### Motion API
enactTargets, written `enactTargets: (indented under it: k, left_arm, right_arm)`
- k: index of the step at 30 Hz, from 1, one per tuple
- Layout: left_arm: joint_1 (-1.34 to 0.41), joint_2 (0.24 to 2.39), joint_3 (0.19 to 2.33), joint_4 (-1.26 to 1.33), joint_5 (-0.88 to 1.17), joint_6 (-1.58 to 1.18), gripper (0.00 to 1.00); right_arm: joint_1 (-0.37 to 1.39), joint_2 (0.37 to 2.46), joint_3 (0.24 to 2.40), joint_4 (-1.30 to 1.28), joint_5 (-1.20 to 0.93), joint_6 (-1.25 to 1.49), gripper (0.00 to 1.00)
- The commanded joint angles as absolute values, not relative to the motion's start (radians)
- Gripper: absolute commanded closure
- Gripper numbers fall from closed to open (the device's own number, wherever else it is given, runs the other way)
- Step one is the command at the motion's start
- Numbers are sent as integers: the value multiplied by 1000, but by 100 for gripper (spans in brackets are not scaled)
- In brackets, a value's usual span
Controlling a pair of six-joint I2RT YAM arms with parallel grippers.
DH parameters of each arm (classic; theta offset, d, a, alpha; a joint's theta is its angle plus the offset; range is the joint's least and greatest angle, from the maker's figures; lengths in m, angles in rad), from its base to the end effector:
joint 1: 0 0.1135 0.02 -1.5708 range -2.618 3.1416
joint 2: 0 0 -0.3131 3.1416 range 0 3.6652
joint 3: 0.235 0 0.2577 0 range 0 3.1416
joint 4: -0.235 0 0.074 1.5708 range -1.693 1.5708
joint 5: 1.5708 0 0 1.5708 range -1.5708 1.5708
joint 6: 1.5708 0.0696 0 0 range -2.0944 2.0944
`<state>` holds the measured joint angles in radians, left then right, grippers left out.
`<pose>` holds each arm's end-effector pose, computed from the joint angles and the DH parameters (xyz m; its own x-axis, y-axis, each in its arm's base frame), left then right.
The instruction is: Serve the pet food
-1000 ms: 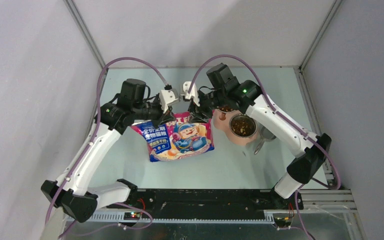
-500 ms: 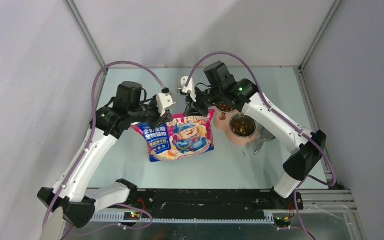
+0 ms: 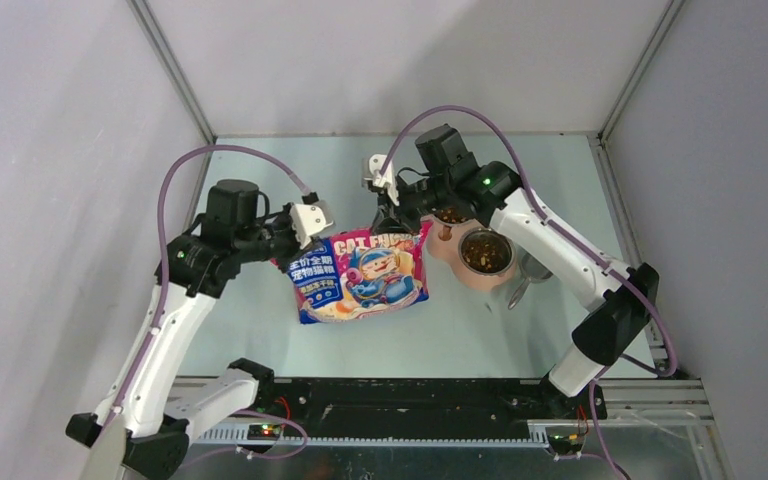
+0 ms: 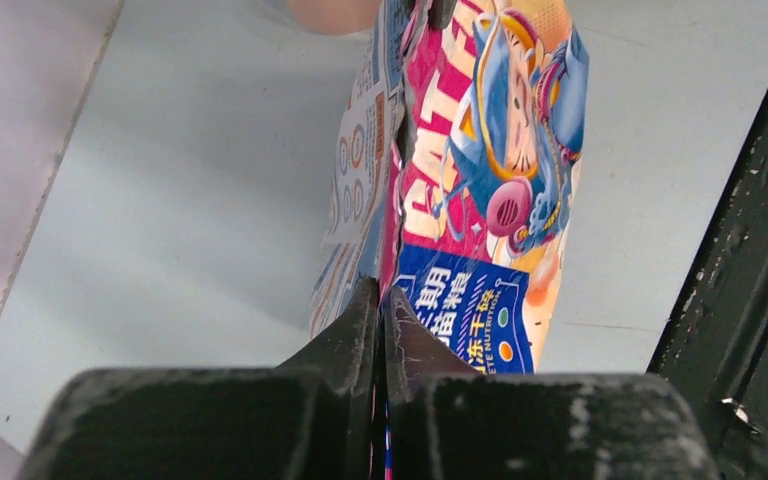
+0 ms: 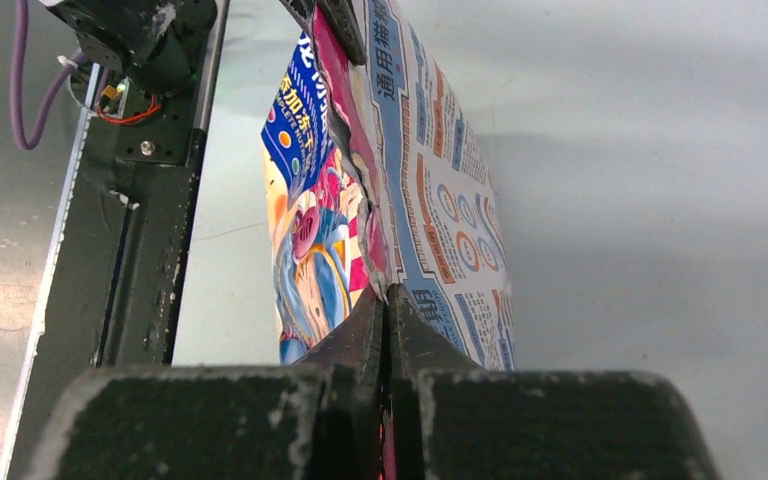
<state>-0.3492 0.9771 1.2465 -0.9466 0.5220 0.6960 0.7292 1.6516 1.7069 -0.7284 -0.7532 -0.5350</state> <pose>0.1527 -0.0925 0.4134 -0.0276 0.6015 -0.7984 0.8853 0.3856 0.2599 0.2589 0.2952 0.4216 0.0512 -0.4530 -0.8900 -0.9982 -0.0503 -0.0318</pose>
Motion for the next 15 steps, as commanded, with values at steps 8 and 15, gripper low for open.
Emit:
enactTargets:
  k: [8, 15]
  left_arm:
    - [-285, 882, 1267, -1067, 375, 759, 90]
    - [-231, 830, 1254, -1145, 325, 848, 99]
  right_arm:
    - [701, 1595, 1694, -764, -703, -552, 100]
    - [700, 1588, 1686, -763, -699, -553, 100]
